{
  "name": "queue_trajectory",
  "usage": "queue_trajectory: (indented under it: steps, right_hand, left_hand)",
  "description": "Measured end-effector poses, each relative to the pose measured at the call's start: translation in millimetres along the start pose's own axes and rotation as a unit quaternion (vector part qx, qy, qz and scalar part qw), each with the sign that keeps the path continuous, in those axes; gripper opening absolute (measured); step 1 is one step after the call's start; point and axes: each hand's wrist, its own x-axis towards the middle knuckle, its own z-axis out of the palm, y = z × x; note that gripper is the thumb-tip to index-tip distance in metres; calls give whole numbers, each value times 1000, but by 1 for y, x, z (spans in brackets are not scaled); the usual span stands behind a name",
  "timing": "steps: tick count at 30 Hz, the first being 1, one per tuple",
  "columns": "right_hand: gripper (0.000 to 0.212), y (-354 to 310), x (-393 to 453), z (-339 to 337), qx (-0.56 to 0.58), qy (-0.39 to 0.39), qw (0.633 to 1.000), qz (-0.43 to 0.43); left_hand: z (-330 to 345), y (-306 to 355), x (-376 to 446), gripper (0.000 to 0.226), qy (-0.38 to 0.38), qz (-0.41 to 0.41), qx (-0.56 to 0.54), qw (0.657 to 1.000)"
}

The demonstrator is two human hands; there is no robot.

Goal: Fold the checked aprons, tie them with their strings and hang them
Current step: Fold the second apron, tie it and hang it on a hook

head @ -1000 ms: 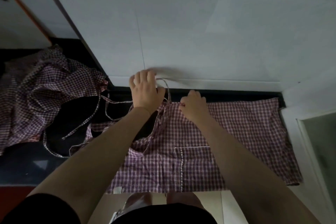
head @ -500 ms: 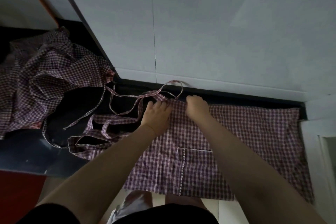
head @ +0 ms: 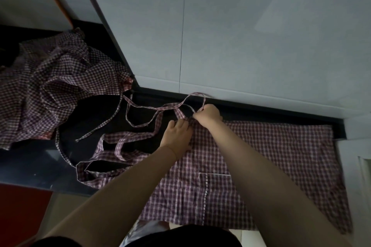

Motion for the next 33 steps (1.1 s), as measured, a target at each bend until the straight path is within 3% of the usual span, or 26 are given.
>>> queue_trajectory:
  steps: [4,9,12,16,20,25,28,31,33]
  right_hand:
    - [13,6,-9,-9,78,69,994,-19]
    - [21,10,-15,-10,259,66,964,-12]
    - [25,9,-23,-23,373,33,927,-7]
    - [33,28,-19,-47,471,-2,881,36]
    - [13,58,-20,-77,592,17,803,67]
    - [23,101,-23,-121,632,136,749,145]
    - [24,129,-22,-145,600,180,748,219]
    - [23,152,-17,-166,598,202,736,246]
    - [12,162,-14,-176,601,224,729,239]
  left_hand:
    - [-5,14,-1,37,-5,58,56,997]
    - [-1,24,-3,44,15,117,42,992]
    - [2,23,-3,64,16,163,45,985]
    - [-6,20,1,80,-59,186,3,981]
    - [-9,11,11,90,-110,157,-54,980]
    - [-20,21,21,111,-149,144,-19,978]
    - [-23,33,24,117,-181,115,9,977]
    - [-19,39,24,112,-207,88,12,974]
    - [-16,45,26,94,-192,63,-31,979]
